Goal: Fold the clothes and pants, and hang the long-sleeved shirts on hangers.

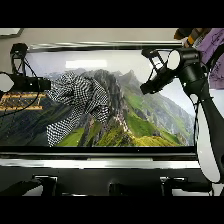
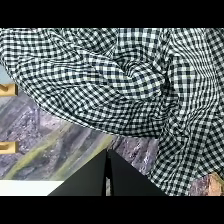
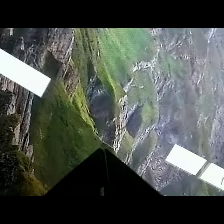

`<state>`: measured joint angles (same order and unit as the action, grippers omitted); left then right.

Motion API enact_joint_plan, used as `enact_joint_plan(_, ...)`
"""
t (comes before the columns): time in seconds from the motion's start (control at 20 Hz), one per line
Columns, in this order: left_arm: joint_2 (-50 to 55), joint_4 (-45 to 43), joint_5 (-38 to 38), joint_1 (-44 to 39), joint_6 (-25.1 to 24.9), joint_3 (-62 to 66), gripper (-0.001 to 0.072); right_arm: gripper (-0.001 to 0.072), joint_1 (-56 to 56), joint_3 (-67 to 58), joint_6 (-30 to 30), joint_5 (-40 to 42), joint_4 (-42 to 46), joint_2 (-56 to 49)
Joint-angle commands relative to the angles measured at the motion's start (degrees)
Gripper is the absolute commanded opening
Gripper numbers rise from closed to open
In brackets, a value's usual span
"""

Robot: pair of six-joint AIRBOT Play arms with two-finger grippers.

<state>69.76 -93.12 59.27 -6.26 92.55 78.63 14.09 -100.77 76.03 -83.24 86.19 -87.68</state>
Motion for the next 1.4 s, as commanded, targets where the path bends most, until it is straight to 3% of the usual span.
enact_joint_plan(0.0, 0.0, 0.2, 0.0, 0.0, 0.1, 0.0, 0.0028, 0.0032, 0.0, 0.0, 0.0, 0.0, 0.0, 0.0)
enact_joint_plan(0.35, 0.0, 0.1, -0.2, 0.0, 0.0, 0.0, 0.0031, 0.0032, 0.0, 0.0, 0.0, 0.0, 0.0, 0.0)
enact_joint_plan(0.4, 0.1, 0.2, -0.4, 0.0, 0.0, 0.0, 0.0108, 0.0032, 0.0, 0.0, 0.0, 0.0, 0.0, 0.0)
enact_joint_plan(0.45, 0.3, 0.2, -0.4, -0.1, 0.0, 0.0, 0.036, 0.0032, 0.0, 0.0, 0.0, 0.0, 0.0, 0.0)
enact_joint_plan(0.5, 0.5, 0.1, -0.4, -0.2, 0.0, 0.0, 0.0705, 0.0032, 0.0, 0.0, 0.0, 0.0, 0.0, 0.0)
enact_joint_plan(0.75, 3.2, 0.4, -4.3, -0.2, 0.2, 0.0, 0.0718, 0.0032, 0.0, 0.0, 0.0, 0.2, 0.0, 0.0)
enact_joint_plan(0.9, 7.8, 3.2, -10.6, -0.3, 7.6, 0.2, 0.0719, 0.0033, 0.0, 0.0, 0.0, 0.3, 0.0, 0.0)
enact_joint_plan(0.95, 10.5, 4.7, -10.7, 0.0, 9.7, 1.1, 0.0719, 0.0033, 0.0, 0.0, 0.0, 0.6, 0.0, 0.0)
enact_joint_plan(1.15, 24.6, 13.6, -6.1, -0.2, 10.0, 9.8, 0.0719, 0.0033, 0.0, 0.0, 0.0, 0.8, 0.0, 0.0)
enact_joint_plan(1.35, 35.7, 14.1, -5.7, -0.4, 12.2, 17.1, 0.0719, 0.0033, 0.0, 0.0, 0.0, 1.2, 0.0, 0.0)
